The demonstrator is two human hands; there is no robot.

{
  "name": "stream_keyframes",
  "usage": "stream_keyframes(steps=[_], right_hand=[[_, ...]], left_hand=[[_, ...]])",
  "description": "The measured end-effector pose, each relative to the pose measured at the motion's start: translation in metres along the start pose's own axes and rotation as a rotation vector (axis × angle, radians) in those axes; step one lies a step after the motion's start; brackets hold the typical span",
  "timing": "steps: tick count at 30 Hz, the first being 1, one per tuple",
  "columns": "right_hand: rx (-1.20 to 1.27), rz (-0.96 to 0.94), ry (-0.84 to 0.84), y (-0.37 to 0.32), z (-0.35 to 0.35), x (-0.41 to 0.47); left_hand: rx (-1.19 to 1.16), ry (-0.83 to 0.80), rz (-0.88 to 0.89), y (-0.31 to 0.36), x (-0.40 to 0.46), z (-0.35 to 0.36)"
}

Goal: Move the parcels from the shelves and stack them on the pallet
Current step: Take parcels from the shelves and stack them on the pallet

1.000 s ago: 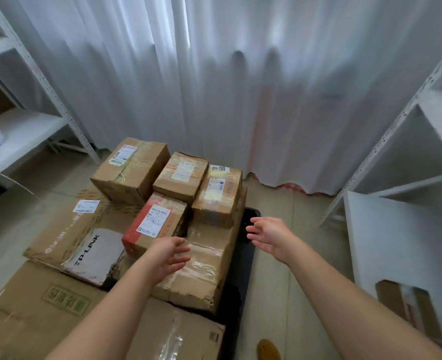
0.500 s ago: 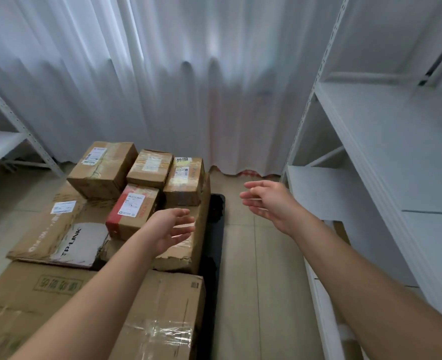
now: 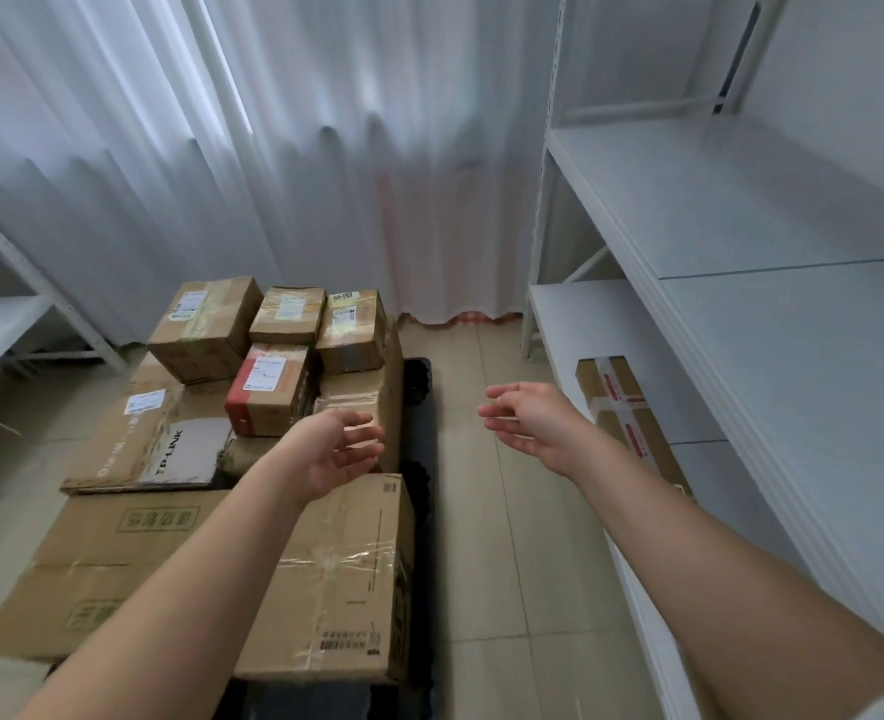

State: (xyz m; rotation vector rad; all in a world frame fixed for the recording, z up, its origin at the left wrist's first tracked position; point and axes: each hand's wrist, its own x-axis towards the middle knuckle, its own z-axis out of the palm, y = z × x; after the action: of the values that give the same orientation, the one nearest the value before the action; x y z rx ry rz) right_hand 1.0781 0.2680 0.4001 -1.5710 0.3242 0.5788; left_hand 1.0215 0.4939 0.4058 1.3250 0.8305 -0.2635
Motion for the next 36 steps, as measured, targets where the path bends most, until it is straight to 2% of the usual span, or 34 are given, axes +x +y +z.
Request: stream_keyframes(steps=[4,9,13,16,19,24,27,32,36], right_hand=[[0.049,-0.069,0.049,0.016,-0.006,-0.054],[0.160,-0.018,0.197,0.085,-0.012,-0.128],[0.305,0.033,0.359,0.140,-0.014,-0.199],[0.326,0.013,0.425,0.165,-0.022,-0.258],[0.281,-0.022,0.518,0.188,-0.044,-0.320],[0.314,-0.032,0.722,0.237,-0.078,-0.418],[0.390,-0.023,0.786,0.269,-0.095,-0.478],[0.509,-0.057,0.871,0.332,-0.127,-0.580],[0.565,-0.020,0.966,0.396,-0.157,-0.672]], left_hand=[[0.015,-0.004,0.064,-0.005,-0.031,0.003],[0.124,-0.204,0.061,-0.042,-0.071,0.023],[0.217,-0.367,-0.030,-0.085,-0.107,0.032],[0.277,-0.419,-0.064,-0.107,-0.132,0.045],[0.335,-0.473,-0.023,-0.134,-0.169,0.076],[0.481,-0.713,0.024,-0.196,-0.255,0.123],[0.548,-0.817,0.036,-0.234,-0.308,0.150],[0.582,-0.912,0.025,-0.300,-0.394,0.192],[0.615,-0.967,0.007,-0.379,-0.471,0.222]])
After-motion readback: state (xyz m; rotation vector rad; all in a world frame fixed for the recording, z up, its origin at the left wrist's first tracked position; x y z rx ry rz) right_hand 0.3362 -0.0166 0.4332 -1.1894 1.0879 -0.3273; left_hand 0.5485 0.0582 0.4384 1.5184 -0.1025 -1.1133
